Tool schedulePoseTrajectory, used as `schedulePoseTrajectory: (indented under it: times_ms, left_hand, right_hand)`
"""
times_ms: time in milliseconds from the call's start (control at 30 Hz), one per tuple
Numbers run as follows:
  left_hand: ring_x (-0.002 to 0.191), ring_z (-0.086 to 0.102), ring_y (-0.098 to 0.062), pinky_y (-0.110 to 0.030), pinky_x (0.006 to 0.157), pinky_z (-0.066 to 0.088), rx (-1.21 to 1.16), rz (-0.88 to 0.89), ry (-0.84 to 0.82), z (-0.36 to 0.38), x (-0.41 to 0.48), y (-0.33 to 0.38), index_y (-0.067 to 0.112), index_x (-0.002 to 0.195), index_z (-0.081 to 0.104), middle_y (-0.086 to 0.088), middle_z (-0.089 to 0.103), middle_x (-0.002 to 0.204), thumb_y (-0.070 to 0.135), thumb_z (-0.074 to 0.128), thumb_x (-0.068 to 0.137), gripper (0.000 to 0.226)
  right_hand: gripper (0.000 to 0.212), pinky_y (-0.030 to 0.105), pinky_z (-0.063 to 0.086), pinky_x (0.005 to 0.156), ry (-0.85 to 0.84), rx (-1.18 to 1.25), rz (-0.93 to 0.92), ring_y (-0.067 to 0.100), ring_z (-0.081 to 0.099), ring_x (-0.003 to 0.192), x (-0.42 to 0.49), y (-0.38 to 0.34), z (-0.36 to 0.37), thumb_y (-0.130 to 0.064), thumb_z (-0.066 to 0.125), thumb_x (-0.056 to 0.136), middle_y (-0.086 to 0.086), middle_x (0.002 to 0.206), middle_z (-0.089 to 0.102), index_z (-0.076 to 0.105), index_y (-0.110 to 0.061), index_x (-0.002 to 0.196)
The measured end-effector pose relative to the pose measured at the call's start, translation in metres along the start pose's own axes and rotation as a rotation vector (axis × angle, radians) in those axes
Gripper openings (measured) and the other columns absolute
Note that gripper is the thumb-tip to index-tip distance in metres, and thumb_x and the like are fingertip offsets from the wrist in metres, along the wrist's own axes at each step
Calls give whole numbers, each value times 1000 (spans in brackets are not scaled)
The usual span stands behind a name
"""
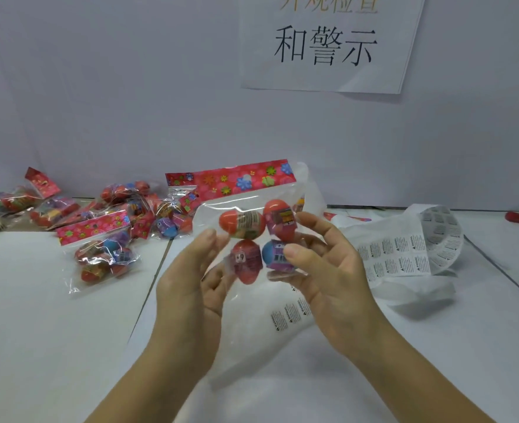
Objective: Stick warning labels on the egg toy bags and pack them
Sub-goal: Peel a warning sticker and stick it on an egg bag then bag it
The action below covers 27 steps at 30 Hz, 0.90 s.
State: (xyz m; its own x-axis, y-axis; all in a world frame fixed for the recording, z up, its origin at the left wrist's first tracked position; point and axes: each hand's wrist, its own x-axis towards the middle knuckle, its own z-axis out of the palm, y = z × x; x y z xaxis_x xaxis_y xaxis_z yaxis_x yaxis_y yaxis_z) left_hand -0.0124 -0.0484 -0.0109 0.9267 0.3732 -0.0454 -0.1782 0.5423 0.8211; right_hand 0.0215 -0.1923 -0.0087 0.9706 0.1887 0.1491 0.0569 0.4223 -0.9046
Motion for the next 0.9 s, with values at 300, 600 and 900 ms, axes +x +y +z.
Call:
schedulePoseTrajectory:
  times_ms: [300, 600, 900]
  left_hand:
    - [72, 74, -15, -24, 57, 57, 139, 20, -153, -2, 2, 15, 25, 74, 81, -6, 77, 84, 32, 70, 60, 19]
    - [75, 75, -19, -23, 57, 58, 269, 215, -19, -5, 6, 19, 29, 73, 81, 0, 78, 86, 26, 64, 77, 17]
    - [70, 74, -17, -22, 54, 57, 282, 225, 60, -7, 8, 13, 25, 68, 79, 1, 77, 79, 13, 62, 90, 31]
  right_hand:
    - [58, 30, 58, 62, -38, -59, 8, 28, 72, 87, 0, 0, 1, -23, 81, 62, 11, 100, 71, 60, -24, 116]
    - [49, 29, 58, 61, -64, -114, -39, 27, 71, 87, 0, -3, -2, -18, 77, 63, 10, 97, 72, 64, -22, 110]
    - [46, 29, 57, 60, -67, -131, -36, 28, 71, 86, 2, -2, -5, -18, 84, 62, 8, 95, 73, 68, -25, 105]
